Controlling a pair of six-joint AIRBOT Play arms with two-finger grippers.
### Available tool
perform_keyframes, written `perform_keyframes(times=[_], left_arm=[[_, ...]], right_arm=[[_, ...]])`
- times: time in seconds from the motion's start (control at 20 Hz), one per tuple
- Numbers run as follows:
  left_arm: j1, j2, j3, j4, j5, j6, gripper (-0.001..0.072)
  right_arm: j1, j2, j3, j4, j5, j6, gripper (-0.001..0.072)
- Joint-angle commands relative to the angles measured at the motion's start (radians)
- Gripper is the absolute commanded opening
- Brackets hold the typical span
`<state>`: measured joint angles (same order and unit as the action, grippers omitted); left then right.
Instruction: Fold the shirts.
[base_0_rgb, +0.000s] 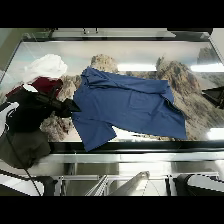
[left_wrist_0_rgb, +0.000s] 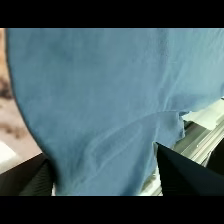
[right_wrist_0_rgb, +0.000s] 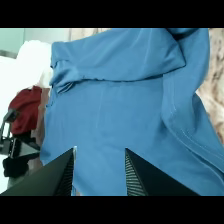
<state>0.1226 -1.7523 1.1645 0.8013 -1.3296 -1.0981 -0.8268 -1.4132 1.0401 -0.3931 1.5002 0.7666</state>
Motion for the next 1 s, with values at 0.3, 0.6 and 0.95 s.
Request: perform_keyframes(times=[0.3,0.6,0.95], left_arm=[[-0.004,-0.008,0.076,-0.01,-0.187,0.087,0.0014],[-0.005,-0.008,0.076,-0.012,-0.19,0.086,0.0014],[-0.007,-0.008,0.076,-0.019,-0.198,0.086,0.0014]], right_arm=[[-0.031,-0.003,-0.048,-0.552,-0.031,0.06,0.0367],[-0.031,-0.011,-0.219,-0.619,-0.159,0.061,0.0384],[0.062,-0.031,-0.334,-0.578,-0.267,0.084,0.0382]])
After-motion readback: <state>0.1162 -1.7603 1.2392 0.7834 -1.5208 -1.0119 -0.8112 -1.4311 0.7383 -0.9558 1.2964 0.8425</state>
